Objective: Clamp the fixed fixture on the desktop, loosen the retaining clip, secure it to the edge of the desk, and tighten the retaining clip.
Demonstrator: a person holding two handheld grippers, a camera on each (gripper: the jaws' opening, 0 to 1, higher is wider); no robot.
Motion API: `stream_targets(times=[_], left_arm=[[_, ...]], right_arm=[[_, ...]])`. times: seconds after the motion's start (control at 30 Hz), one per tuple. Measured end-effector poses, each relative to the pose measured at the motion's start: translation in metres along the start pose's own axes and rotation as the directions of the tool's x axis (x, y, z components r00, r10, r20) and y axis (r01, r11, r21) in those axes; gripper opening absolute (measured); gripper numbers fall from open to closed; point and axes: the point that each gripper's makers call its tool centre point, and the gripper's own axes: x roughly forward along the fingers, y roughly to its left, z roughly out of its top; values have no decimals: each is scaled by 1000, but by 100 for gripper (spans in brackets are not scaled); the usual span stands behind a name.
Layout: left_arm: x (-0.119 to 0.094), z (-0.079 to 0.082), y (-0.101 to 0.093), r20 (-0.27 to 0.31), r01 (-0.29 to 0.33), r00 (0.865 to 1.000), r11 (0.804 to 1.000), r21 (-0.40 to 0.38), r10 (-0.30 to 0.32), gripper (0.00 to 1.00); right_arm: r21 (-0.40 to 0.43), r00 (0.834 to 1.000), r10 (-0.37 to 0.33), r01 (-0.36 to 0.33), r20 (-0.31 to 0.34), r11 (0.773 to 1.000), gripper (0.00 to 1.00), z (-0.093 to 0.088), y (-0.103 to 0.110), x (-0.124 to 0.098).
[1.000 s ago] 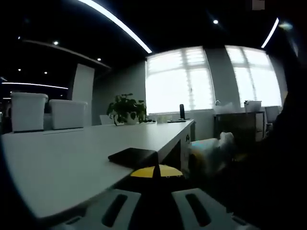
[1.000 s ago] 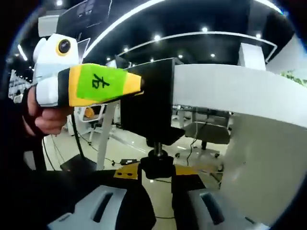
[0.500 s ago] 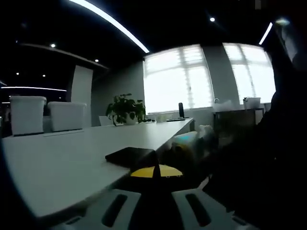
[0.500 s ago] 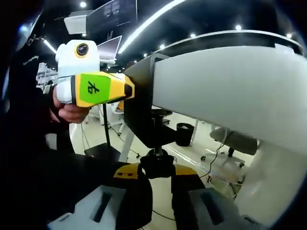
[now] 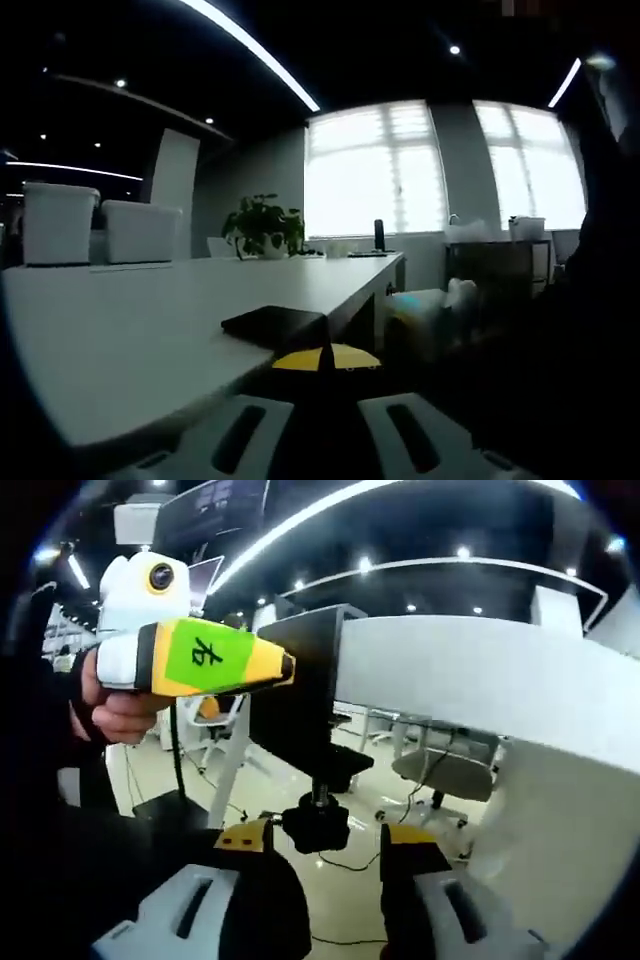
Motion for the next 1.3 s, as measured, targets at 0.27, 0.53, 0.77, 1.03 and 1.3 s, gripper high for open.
stream_targets(times=[0.27,0.53,0.77,1.03,1.3], left_arm=[[-4,2,2,5,-7,1000,1000,-3,7,1],[-7,3,3,11,-6,1000,1000,-13,6,1],[-7,3,3,13,-6,1000,1000,-16,6,1],[-7,3,2,18,-9,1000,1000,-21,9,1],[-7,3,2,20,-7,1000,1000,-20,7,1]], right_arm=[[115,936,-350,351,-27,929,45,5,2,-14],[126,902,-428,431,-52,894,49,8,-4,-16],[156,885,-462,464,-50,872,53,12,-6,-10],[115,882,-469,472,-53,874,43,13,1,-7],[77,856,-510,516,-83,853,24,7,-6,-10]])
